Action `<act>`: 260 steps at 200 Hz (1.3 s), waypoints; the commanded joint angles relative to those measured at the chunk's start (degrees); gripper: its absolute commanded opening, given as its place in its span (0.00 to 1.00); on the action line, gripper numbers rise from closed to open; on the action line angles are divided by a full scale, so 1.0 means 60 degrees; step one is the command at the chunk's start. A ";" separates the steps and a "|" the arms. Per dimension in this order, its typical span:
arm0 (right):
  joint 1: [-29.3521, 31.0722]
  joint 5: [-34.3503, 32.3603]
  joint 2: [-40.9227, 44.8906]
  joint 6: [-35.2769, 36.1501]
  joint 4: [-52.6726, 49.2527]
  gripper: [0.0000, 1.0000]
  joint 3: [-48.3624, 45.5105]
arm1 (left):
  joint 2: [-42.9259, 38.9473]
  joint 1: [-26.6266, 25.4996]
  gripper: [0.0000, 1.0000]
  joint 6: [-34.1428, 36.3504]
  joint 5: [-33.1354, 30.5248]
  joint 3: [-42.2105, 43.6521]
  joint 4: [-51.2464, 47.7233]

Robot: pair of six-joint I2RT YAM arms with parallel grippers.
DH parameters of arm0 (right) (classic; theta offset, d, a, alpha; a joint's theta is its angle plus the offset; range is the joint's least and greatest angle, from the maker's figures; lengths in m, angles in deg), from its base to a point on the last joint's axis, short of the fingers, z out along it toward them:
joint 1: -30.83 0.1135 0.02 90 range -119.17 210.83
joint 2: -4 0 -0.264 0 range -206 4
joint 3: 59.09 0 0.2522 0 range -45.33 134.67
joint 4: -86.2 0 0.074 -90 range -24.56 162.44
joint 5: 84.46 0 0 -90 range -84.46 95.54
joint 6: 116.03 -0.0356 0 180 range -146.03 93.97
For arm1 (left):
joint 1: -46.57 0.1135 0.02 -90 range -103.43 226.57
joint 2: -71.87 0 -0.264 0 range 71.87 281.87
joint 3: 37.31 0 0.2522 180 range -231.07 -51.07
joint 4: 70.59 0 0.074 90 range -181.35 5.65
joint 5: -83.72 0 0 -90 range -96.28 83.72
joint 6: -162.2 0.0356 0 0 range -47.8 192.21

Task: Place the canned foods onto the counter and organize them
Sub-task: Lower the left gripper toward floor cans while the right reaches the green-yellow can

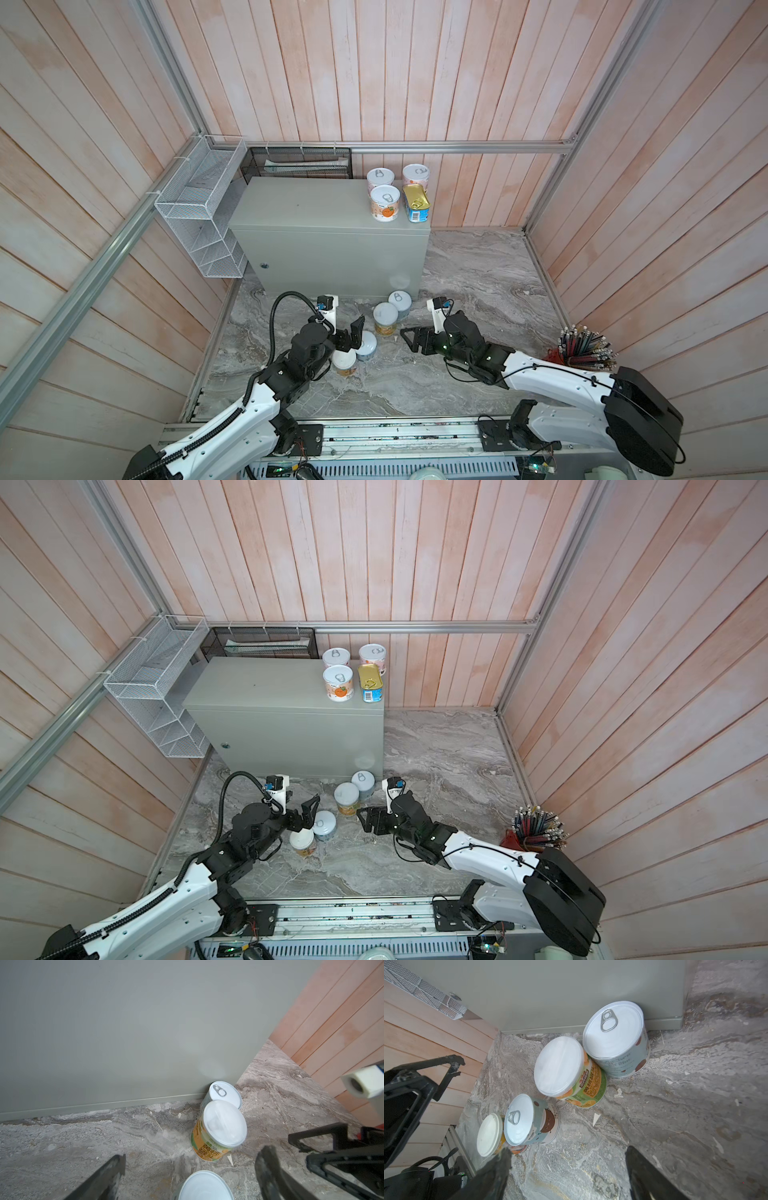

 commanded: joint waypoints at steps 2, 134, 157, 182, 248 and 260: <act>0.0061 -0.0431 -0.0472 -0.0046 0.0263 0.85 0.0609 | 0.0067 -0.0035 1.00 0.0385 0.0495 0.0265 0.1148; 0.0829 -0.1691 -0.2797 0.0304 -0.1332 0.81 0.3274 | -0.0193 -0.0029 1.00 -0.0029 -0.0826 0.1264 0.1656; 0.0961 -0.2136 -0.3350 0.0380 -0.2115 0.83 0.4022 | -0.0138 -0.0033 1.00 -0.0062 -0.0684 0.1261 0.1710; 0.0998 -0.2456 -0.3922 0.0298 -0.3073 0.84 0.4784 | -0.0157 -0.0035 1.00 -0.0062 -0.0553 0.1240 0.1728; 0.1056 -0.2845 -0.4881 0.0215 -0.4610 0.84 0.6009 | 0.0089 -0.0036 1.00 -0.0170 -0.0484 0.1229 0.1804; 0.1056 -0.2776 -0.4960 0.0217 -0.4513 0.84 0.6036 | 0.0172 -0.0038 1.00 -0.0186 -0.0498 0.1200 0.1792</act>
